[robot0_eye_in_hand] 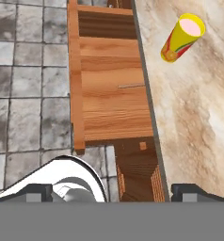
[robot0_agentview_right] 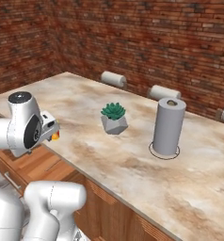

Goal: Pick up the straw from the left drawer and put it inside the smoothie cup.

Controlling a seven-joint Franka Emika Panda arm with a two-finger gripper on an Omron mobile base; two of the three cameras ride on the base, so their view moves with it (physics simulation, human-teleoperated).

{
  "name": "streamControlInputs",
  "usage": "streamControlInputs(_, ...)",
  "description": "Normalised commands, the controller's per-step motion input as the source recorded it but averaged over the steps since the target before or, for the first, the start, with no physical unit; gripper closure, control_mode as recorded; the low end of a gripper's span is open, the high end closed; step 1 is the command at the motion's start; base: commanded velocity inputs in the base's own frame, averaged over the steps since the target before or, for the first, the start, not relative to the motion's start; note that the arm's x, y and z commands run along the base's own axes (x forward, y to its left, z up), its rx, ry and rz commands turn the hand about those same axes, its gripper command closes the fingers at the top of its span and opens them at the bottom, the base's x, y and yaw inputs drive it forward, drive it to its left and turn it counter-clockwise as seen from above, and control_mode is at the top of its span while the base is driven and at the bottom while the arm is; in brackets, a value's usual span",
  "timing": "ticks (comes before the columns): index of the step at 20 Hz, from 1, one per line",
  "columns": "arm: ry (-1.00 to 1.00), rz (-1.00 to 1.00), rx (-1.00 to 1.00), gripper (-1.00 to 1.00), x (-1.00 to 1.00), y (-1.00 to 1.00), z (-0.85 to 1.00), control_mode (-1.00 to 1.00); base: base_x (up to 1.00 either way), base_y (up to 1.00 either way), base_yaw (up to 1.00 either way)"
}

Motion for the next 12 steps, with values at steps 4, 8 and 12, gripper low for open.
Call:
streamControlInputs(4, 0.0, 0.0, 0.0, -1.0, 0.0, 0.0, 0.0, 1.0, 0.0, -0.05, 0.07)
streamControlInputs(8, 0.0, 0.0, 0.0, -1.0, 0.0, 0.0, 0.0, -1.0, 0.0, 0.0, 0.0)
streamControlInputs(12, 0.0, 0.0, 0.0, -1.0, 0.0, 0.0, 0.0, -1.0, 0.0, 0.0, 0.0)
